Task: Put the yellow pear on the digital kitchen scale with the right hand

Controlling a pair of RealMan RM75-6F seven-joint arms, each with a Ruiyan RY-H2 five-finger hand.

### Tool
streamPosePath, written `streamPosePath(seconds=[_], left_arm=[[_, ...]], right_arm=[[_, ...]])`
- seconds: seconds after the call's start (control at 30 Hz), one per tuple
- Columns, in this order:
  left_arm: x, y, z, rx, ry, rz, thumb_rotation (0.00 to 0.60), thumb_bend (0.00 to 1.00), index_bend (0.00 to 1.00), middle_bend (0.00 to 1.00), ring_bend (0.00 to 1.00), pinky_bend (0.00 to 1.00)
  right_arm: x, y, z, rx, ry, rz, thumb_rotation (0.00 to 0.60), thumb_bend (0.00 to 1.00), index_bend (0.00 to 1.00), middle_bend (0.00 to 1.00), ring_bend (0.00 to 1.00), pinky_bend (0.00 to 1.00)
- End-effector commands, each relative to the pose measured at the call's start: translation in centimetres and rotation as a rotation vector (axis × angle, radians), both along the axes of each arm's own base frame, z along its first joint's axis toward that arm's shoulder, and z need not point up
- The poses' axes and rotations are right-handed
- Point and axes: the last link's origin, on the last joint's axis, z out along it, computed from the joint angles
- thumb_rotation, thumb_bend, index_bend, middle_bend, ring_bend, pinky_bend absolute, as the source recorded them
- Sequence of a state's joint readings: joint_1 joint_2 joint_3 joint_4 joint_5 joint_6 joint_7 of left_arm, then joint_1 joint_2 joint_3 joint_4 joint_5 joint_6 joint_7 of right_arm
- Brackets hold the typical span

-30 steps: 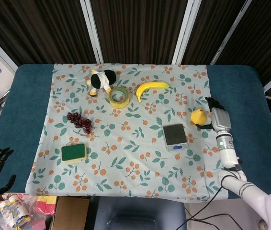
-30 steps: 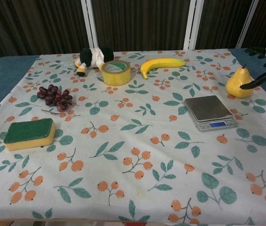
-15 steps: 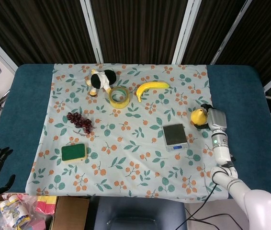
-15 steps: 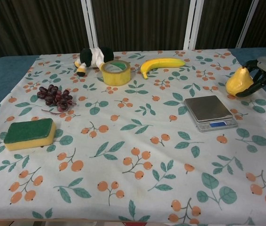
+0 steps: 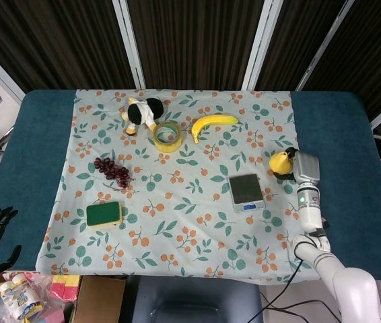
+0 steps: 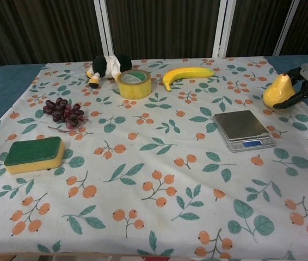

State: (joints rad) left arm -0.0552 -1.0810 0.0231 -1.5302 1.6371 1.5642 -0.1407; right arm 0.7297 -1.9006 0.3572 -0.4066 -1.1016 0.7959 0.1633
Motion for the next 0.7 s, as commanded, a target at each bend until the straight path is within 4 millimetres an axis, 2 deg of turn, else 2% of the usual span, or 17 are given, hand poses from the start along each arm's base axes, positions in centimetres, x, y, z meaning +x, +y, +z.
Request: streamPosePath(seconds=[0.03, 0.33, 0.47, 0.57, 0.7], left_arm=[[0.0, 0.0, 0.0, -0.001, 0.001, 0.001, 0.6, 0.38, 0.13, 0.1, 0.08, 0.34], [0.1, 0.1, -0.1, -0.005, 0.005, -0.001, 0.6, 0.38, 0.13, 0.1, 0.08, 0.34], [0.1, 0.0, -0.1, -0.004, 0.004, -0.001, 0.6, 0.38, 0.13, 0.1, 0.08, 0.34], [0.1, 0.0, 0.0, 0.0, 0.0, -0.001, 0.6, 0.39, 0.13, 0.1, 0.08, 0.34], [0.1, -0.1, 0.0, 0.002, -0.001, -0.004, 0.6, 0.38, 0.13, 0.1, 0.08, 0.34]], right_arm=[[0.7, 0.4, 0.1, -0.017, -0.022, 0.047, 0.6, 0.43, 0.8, 0.63, 0.67, 0.76], [4.7, 3.3, -0.4, 0.058, -0.09, 0.244, 0.6, 0.43, 0.8, 0.63, 0.67, 0.76], [5.3, 4.0, -0.6, 0.085, -0.086, 0.263, 0.6, 0.43, 0.8, 0.63, 0.67, 0.76], [6.3, 5.8, -1.5, 0.163, -0.052, 0.308, 0.6, 0.42, 0.79, 0.63, 0.67, 0.76], [6.5, 6.6, -1.8, 0.194, -0.007, 0.309, 0.6, 0.43, 0.78, 0.63, 0.67, 0.76]])
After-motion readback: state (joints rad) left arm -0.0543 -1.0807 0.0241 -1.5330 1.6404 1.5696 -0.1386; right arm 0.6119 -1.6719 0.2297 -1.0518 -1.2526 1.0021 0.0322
